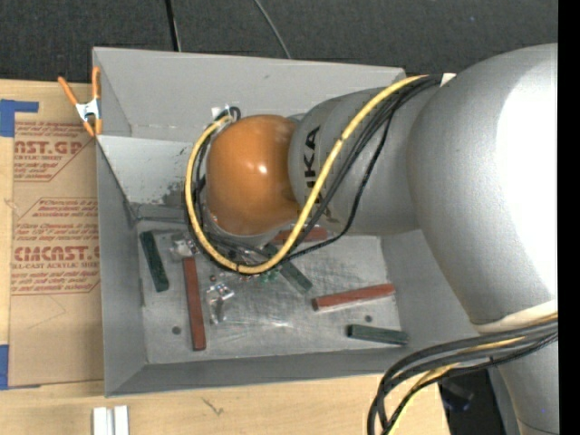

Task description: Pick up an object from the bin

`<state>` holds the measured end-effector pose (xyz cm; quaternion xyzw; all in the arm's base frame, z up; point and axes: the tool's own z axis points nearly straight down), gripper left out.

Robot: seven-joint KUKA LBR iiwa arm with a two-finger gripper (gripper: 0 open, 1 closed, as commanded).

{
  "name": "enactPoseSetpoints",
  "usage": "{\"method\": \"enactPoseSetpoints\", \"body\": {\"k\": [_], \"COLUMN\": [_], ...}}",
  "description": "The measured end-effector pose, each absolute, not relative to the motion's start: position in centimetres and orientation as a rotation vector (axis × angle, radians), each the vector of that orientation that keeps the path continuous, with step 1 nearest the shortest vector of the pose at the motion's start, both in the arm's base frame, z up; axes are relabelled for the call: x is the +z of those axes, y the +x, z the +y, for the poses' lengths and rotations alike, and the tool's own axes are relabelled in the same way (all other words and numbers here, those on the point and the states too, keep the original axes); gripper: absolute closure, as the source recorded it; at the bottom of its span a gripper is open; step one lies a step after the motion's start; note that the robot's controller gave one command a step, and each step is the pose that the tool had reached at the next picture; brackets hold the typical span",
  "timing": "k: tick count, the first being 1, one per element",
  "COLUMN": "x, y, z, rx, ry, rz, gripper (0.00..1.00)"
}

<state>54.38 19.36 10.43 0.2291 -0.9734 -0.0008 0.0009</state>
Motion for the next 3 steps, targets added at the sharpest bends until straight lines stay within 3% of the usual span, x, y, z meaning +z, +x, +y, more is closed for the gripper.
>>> {"method": "enactPoseSetpoints", "body": {"k": [1,2,3], "x": [10.7,8.6,7.7], "y": [51.6,52.7,55.9], "z": [19.8,20.0,21.9], "rx": [-0.001,-0.002,-0.009], "ry": [1.184,1.67,1.7], "rz": [-2.911,-2.664,-2.666], "gripper": [0.0,0.0,1.0]}}
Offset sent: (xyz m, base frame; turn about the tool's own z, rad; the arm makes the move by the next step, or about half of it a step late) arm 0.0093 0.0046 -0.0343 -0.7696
